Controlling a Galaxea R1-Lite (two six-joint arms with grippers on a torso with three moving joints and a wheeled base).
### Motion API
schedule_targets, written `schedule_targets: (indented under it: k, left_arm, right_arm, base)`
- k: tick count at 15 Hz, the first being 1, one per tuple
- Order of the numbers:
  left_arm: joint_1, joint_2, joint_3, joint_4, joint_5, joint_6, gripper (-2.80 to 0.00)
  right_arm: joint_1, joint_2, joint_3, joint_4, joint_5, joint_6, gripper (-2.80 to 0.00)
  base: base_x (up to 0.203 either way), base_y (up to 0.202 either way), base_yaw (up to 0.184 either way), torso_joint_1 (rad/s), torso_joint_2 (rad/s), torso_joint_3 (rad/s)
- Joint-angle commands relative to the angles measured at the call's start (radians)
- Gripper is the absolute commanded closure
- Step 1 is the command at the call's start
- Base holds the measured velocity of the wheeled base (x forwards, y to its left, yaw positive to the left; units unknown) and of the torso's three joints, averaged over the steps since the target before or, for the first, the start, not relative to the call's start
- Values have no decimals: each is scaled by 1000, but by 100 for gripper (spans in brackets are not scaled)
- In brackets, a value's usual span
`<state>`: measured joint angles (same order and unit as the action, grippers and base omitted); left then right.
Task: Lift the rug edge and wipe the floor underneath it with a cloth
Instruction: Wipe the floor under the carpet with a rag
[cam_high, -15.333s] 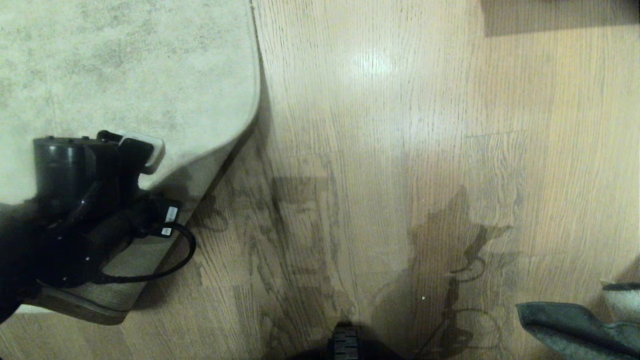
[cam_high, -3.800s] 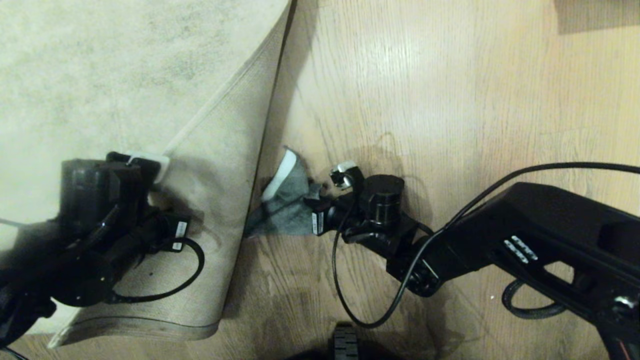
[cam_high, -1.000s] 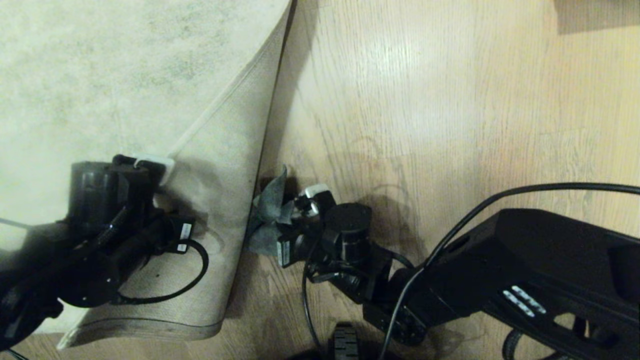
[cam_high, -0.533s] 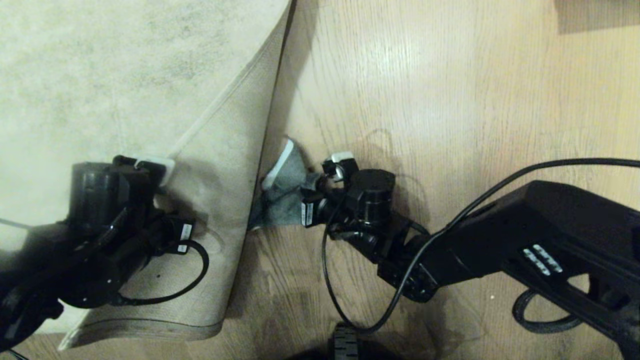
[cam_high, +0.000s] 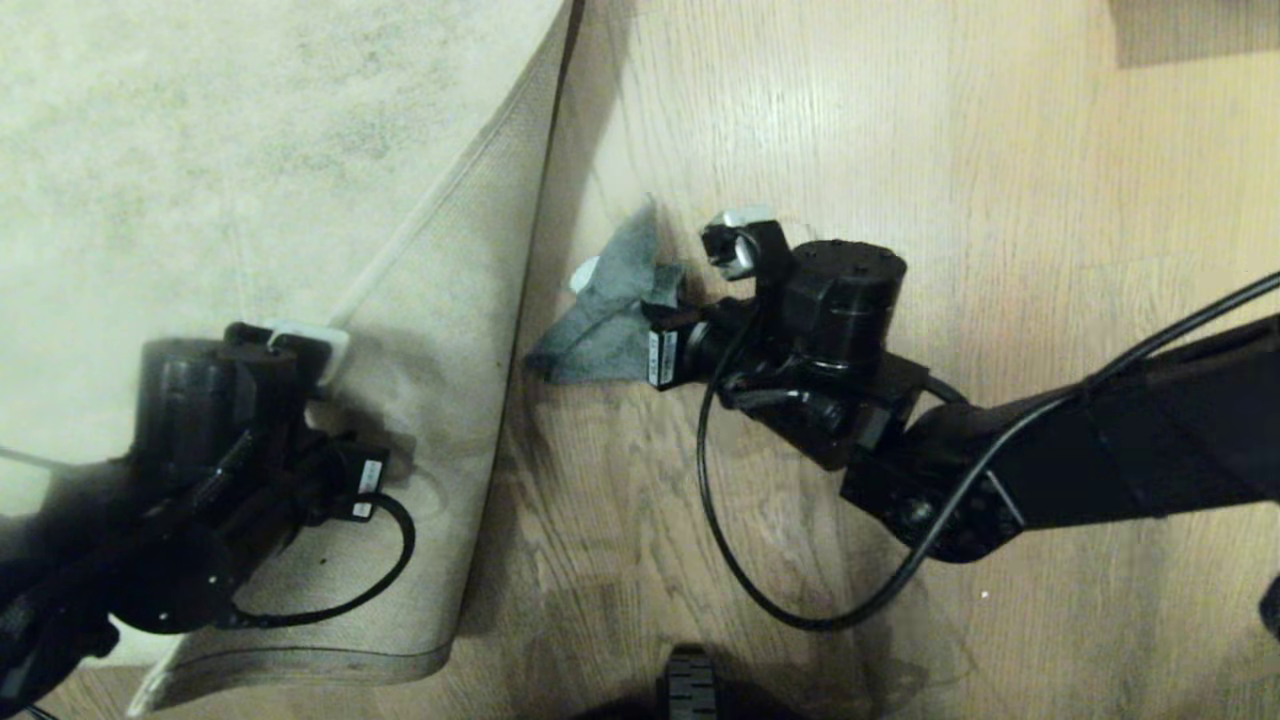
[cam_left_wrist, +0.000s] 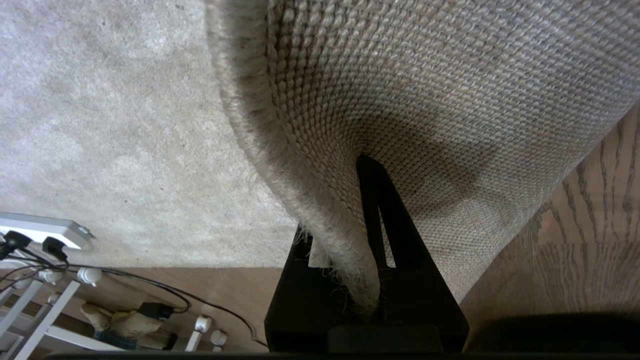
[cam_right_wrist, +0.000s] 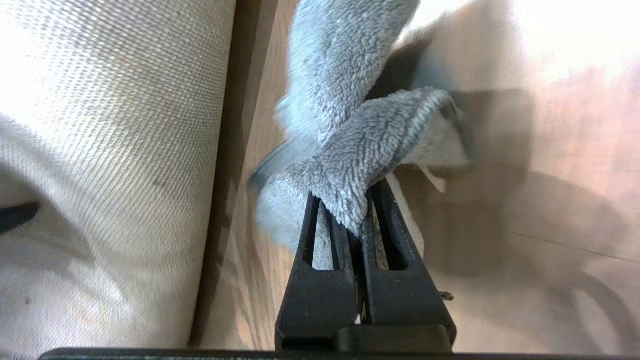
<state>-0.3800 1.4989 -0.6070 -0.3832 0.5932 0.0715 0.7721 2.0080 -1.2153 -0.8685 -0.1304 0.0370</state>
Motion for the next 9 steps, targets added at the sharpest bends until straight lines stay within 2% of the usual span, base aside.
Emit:
schedule_targets:
  k: [1,5,9]
  left_arm:
    - [0,-14,6,0,4,1,0]
    - [0,-19,6,0,4,2,0]
    - [0,-19,6,-1,2,1,0]
  right_arm:
    - [0,-136,103,-1,-2,-27,0]
    - [16,-316,342,3,-13,-58,0]
    - [98,-469,585,31,-32,-63,0]
  base:
    - [0,0,0,0,0,0]
    - [0,0,0,0,0,0]
    - [0,0,0,0,0,0]
